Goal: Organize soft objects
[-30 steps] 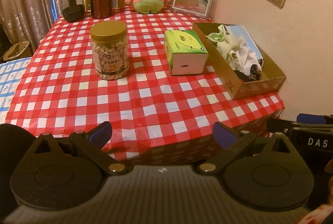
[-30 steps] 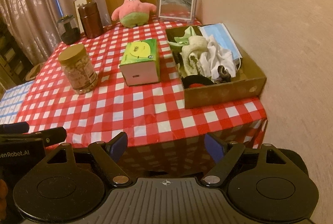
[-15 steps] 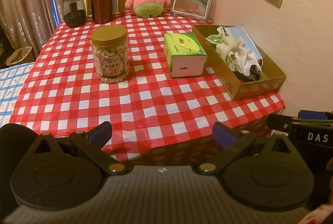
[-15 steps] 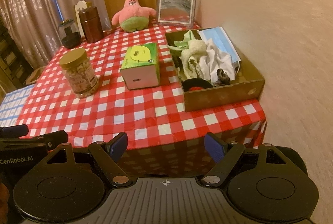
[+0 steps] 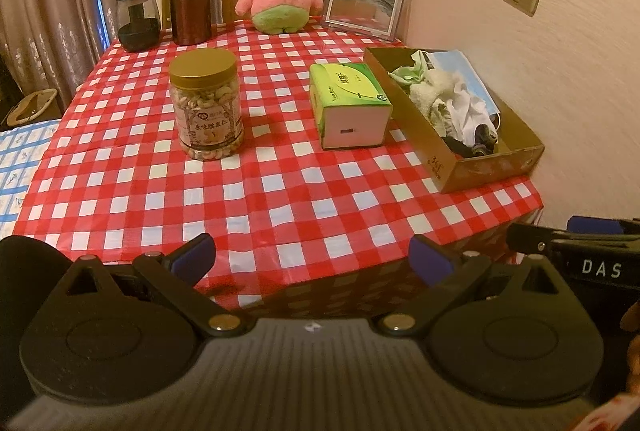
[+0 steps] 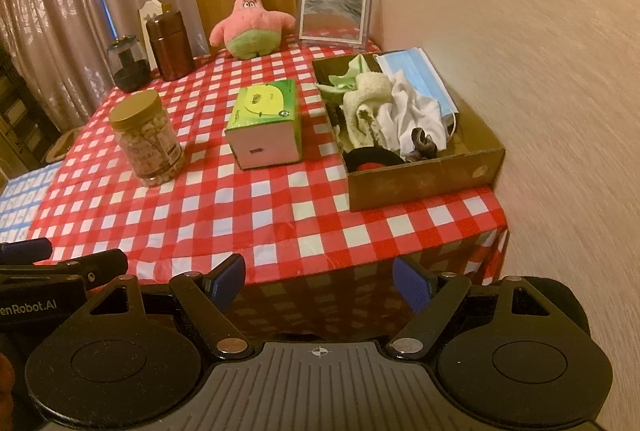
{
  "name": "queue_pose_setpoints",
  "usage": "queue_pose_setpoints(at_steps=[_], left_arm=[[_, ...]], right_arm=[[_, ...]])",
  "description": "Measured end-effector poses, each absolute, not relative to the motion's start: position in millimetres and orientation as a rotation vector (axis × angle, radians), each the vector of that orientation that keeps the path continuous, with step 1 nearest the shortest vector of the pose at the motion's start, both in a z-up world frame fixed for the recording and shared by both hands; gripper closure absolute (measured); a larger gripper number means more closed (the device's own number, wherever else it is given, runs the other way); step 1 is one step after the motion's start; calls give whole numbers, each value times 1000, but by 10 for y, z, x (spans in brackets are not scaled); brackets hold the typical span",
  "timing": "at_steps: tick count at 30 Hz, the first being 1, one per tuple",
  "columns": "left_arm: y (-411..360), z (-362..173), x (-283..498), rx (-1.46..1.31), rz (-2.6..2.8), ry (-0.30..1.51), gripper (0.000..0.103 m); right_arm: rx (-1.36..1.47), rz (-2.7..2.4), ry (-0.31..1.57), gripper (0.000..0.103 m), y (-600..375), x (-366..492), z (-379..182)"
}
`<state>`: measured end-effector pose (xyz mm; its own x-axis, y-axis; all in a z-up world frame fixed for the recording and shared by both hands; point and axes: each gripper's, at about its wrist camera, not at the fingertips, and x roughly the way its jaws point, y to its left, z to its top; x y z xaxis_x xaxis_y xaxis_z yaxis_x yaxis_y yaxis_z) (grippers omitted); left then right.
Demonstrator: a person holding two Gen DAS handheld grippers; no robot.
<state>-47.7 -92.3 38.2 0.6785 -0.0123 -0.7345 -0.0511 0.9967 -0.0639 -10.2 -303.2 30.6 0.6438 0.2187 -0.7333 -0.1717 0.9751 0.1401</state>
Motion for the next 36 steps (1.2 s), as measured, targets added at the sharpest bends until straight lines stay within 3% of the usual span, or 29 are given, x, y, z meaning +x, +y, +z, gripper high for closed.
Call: queue_pose_setpoints(at_steps=[36], left_arm=[[-956,409,-443,-86,14,813,1]], right_arm=[[60,223,843,23,-3052,-90,295]])
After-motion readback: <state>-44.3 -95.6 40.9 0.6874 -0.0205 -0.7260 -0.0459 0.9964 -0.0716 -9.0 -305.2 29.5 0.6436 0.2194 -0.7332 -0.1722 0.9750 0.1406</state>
